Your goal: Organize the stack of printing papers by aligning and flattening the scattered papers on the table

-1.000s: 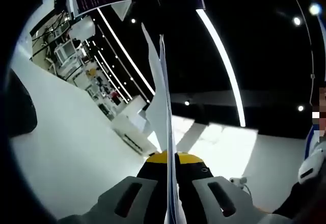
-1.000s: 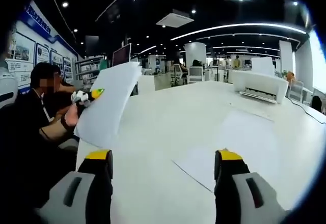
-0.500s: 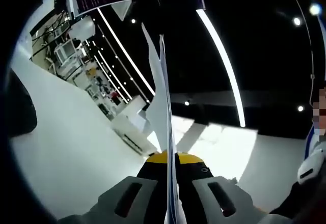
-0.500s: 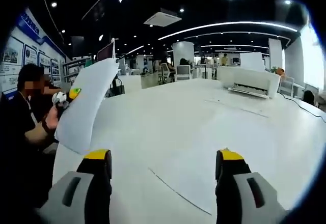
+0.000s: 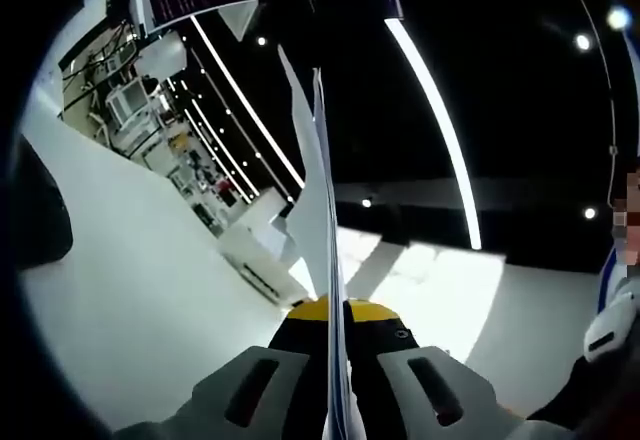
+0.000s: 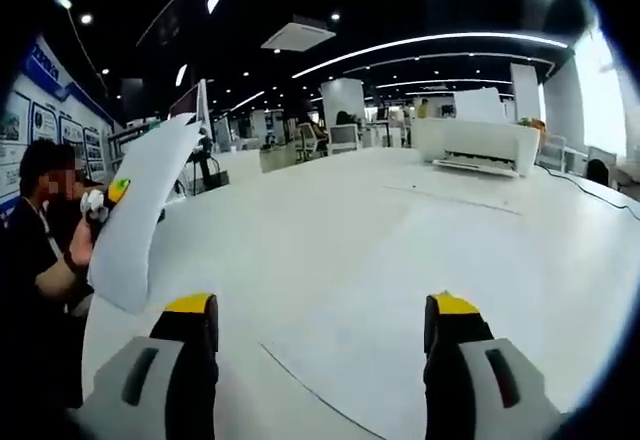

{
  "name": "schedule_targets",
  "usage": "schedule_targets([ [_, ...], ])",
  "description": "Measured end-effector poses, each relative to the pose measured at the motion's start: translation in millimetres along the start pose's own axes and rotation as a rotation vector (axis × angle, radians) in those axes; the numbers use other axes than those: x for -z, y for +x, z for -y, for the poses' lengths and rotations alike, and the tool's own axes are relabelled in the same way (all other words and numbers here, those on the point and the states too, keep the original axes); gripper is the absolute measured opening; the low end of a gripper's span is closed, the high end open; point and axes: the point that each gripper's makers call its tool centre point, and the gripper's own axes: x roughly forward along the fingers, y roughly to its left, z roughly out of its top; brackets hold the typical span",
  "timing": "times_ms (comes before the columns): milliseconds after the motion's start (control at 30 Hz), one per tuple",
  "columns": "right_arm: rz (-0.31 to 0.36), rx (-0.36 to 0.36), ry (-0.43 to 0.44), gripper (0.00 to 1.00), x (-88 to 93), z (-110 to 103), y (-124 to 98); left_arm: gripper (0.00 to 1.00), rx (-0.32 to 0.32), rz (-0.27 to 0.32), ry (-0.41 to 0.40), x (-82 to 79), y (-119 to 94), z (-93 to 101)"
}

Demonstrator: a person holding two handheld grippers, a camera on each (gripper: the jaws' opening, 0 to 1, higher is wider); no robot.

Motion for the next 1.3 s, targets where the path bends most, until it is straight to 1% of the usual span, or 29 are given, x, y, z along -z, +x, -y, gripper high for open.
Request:
schedule_targets([
  [233, 0.032, 0.012, 0.016, 0.8, -2.4, 5.2, 4.3, 0.06, -0.008, -0.01, 0.003, 0.8, 0.7, -2.4],
  [400, 0.037, 0.049, 0.009, 0.81, 0.7, 14.1, 8.1, 0.06, -0.007, -0.007, 0.003, -0.3, 0.2, -3.7],
  [533, 0.088, 0.074, 0.067, 0.81, -0.9, 23.5, 10.4, 0.06, -0.009, 0.019, -0.036, -5.8, -2.0, -6.6],
  [667, 0.105, 0.092, 0.084, 0.8, 0.3, 30.2, 10.3, 0.06, -0.01, 0.015, -0.03, -3.7, -1.0, -4.0],
  [767, 0.121, 0.121, 0.053, 0.78, -3.0, 34.7, 9.2, 0.06, -0.008, 0.009, -0.023, -2.4, 0.2, -3.4],
  [867, 0.111, 0.118, 0.05, 0.79, -0.3, 31.2, 11.8, 0.06, -0.008, 0.013, -0.023, -2.7, 0.0, -3.4],
  [933, 0.095, 0.125, 0.046, 0.79, 2.7, 32.6, 14.6, 0.06, -0.007, 0.013, -0.024, -3.1, -0.6, -3.6],
  [1133, 0.077, 0.131, 0.026, 0.81, 6.1, 31.5, 17.5, 0.06, -0.007, 0.006, -0.017, -1.8, -0.6, -2.5],
  [1300, 0.077, 0.133, 0.027, 0.81, 6.2, 32.2, 17.5, 0.06, -0.007, -0.002, -0.002, -0.4, 0.2, -2.4],
])
